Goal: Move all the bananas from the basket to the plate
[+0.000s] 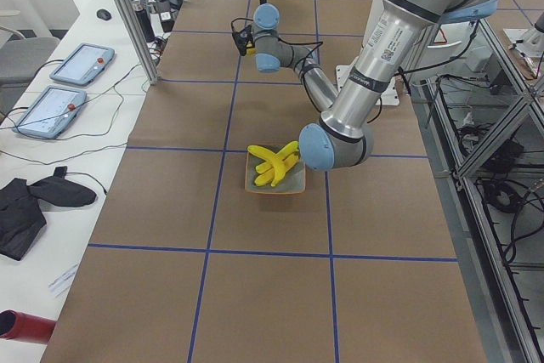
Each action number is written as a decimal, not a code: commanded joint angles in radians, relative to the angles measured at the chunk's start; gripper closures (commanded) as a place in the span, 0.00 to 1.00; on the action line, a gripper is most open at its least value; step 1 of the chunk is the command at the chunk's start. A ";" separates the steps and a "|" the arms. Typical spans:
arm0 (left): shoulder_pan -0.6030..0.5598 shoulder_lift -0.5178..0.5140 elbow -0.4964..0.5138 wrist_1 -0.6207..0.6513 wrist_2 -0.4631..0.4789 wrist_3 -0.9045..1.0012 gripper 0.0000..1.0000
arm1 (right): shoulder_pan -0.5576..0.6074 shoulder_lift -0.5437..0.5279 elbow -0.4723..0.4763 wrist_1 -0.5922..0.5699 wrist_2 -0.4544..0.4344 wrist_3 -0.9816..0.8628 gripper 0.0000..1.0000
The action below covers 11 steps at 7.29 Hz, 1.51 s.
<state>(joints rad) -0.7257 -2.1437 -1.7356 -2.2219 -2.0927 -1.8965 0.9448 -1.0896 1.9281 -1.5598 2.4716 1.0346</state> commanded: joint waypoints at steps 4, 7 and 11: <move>-0.151 0.204 -0.091 0.168 -0.284 0.498 1.00 | -0.029 -0.010 -0.024 0.000 -0.068 -0.001 0.00; -0.247 0.332 -0.107 0.168 -0.392 0.754 1.00 | -0.057 -0.007 -0.032 0.001 -0.108 0.001 0.00; -0.276 0.499 -0.108 0.168 -0.392 1.009 1.00 | -0.075 -0.006 -0.052 0.003 -0.148 0.001 0.00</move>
<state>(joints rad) -0.9979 -1.6866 -1.8431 -2.0538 -2.4847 -0.9505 0.8728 -1.0942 1.8813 -1.5582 2.3304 1.0354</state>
